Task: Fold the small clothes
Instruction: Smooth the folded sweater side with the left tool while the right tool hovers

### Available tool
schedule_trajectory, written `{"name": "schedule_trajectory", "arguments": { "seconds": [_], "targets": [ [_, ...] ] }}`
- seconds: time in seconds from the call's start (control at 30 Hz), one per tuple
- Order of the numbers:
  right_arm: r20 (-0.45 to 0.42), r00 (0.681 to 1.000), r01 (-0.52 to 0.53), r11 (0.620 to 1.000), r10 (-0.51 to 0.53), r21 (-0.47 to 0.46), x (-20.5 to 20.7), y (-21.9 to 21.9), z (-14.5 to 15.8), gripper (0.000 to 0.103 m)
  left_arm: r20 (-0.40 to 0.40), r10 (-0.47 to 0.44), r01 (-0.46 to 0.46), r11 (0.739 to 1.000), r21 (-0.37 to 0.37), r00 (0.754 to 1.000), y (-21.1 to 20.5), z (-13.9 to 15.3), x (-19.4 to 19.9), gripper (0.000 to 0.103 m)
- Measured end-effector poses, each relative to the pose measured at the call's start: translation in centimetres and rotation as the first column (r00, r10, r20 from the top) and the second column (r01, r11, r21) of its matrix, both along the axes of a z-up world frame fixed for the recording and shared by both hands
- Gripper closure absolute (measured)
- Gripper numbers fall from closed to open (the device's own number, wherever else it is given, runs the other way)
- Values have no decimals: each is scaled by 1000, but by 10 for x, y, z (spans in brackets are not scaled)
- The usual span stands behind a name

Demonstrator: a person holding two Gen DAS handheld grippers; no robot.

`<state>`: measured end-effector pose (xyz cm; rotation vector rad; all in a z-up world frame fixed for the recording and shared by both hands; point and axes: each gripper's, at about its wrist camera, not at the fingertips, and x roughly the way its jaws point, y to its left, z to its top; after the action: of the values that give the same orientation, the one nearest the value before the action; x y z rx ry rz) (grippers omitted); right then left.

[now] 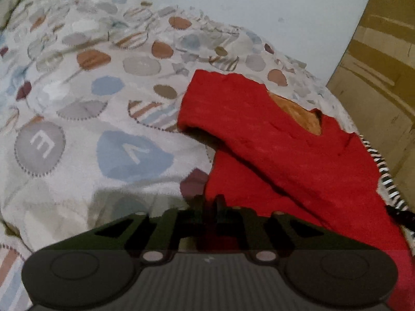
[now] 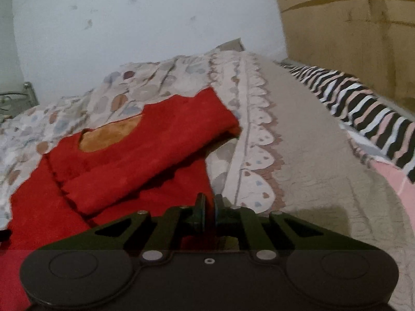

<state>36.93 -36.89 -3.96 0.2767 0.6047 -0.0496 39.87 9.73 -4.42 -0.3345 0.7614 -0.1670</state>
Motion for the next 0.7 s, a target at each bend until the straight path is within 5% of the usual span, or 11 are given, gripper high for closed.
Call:
{"name": "schedule_trajectory", "arguments": {
  "seconds": [0.1, 0.17, 0.3, 0.5, 0.53, 0.6, 0.63, 0.7],
  "targets": [
    [14, 1000, -22, 999, 21, 35, -14, -6, 7, 74, -13, -12, 11, 999, -38, 1000, 8, 2, -15, 60],
    [15, 999, -51, 998, 50, 43, -30, -7, 9, 65, -17, -34, 33, 998, -55, 999, 13, 3, -30, 53],
    [42, 989, -143, 985, 139, 94, -84, -12, 10, 45, -36, -89, 86, 993, -86, 995, 27, -2, -77, 51],
    [50, 974, -222, 972, 219, 78, -176, -5, 7, 43, -56, -170, 163, 981, -104, 984, 35, -8, -138, 51],
    [48, 972, -232, 971, 229, 54, -190, 0, 7, 44, -60, -181, 174, 980, -98, 982, 35, -7, -143, 53],
    [30, 970, -241, 970, 241, 15, -206, 7, 5, 51, -80, -208, 201, 976, -88, 975, 31, -7, -148, 88],
    [22, 968, -250, 968, 250, -3, -213, 12, 6, 57, -96, -202, 196, 978, -66, 975, 27, -6, -151, 89],
    [-14, 960, -281, 960, 280, -19, -217, 21, 6, 92, -92, -178, 176, 984, -30, 980, 21, 2, -155, 96]
  ]
}}
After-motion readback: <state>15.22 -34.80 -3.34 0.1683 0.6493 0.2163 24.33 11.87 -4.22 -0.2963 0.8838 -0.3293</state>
